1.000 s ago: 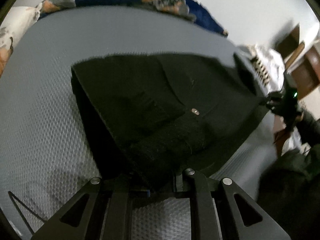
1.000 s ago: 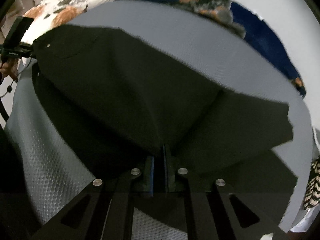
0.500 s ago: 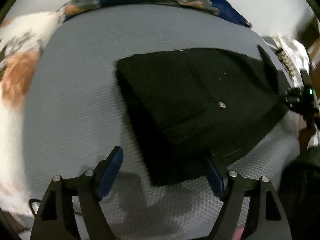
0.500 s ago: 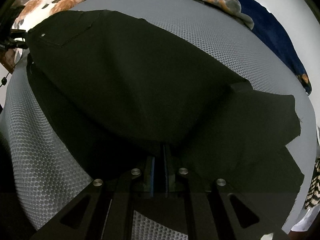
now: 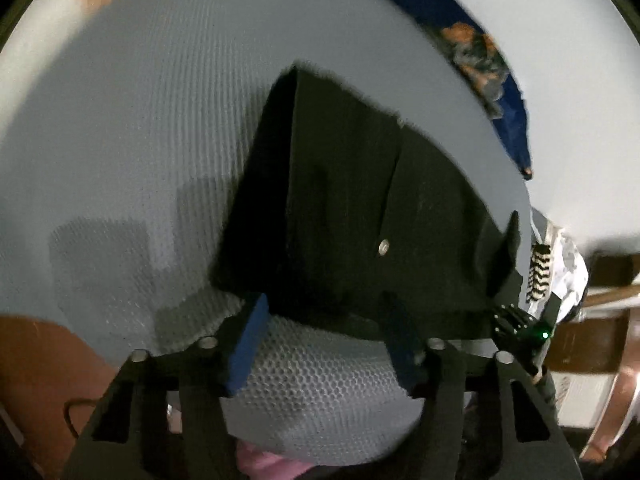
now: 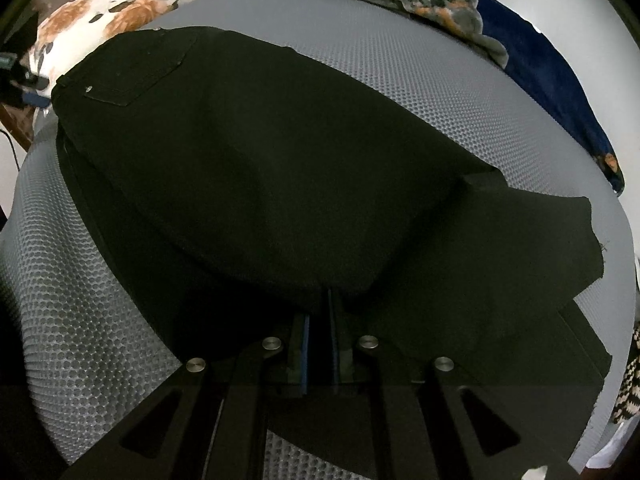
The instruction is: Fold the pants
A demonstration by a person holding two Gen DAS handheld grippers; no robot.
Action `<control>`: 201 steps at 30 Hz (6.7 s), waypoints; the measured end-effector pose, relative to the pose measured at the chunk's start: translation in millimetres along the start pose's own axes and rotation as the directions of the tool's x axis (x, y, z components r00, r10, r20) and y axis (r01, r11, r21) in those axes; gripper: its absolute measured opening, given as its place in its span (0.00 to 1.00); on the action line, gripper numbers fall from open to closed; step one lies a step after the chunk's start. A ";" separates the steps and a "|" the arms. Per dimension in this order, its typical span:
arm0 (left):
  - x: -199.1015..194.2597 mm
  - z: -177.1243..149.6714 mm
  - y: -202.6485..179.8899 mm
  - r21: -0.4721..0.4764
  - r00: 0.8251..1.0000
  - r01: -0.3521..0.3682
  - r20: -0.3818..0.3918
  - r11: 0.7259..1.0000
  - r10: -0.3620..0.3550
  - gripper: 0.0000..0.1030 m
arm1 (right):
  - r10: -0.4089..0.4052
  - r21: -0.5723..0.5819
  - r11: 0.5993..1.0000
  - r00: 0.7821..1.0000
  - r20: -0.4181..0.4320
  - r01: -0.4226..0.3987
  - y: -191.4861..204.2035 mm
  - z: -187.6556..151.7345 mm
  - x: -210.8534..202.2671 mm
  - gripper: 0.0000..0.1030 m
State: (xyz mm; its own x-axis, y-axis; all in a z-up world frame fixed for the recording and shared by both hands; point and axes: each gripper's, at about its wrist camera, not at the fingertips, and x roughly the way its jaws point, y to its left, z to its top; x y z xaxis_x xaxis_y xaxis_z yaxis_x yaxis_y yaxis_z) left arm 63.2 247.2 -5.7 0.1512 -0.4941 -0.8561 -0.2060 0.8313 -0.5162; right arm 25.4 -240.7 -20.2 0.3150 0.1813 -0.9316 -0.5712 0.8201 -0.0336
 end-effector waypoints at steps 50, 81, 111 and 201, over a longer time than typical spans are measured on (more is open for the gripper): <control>102.0 -100.5 -241.6 0.894 0.985 -0.125 0.166 0.431 -0.057 0.45 | 0.249 0.356 0.901 0.968 0.039 -0.247 -16.6 -27.2 -25.3 0.16; 187.2 -114.8 -274.8 0.895 0.998 -0.065 0.065 0.440 0.016 0.08 | 0.052 0.808 0.485 0.933 0.355 -0.334 -272.8 -111.1 -33.9 0.36; 194.0 -115.9 -273.9 0.902 0.998 -0.064 0.060 0.426 0.024 0.08 | -0.332 0.883 0.468 0.931 0.149 0.026 -266.8 -154.9 -100.6 0.02; 130.7 26.3 -191.0 0.413 0.918 -0.325 0.355 0.851 0.178 0.52 | -0.312 0.851 0.518 0.946 0.092 0.088 -357.1 -154.9 -46.2 0.00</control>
State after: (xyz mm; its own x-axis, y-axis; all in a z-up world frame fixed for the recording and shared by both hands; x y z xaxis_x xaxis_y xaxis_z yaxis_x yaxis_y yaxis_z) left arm 147.8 30.5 -18.4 0.4455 -0.2152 -0.8690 0.1753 0.9729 -0.1511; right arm 97.4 -626.0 -21.2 0.5455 -0.0344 -0.8374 0.3770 0.9024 0.2085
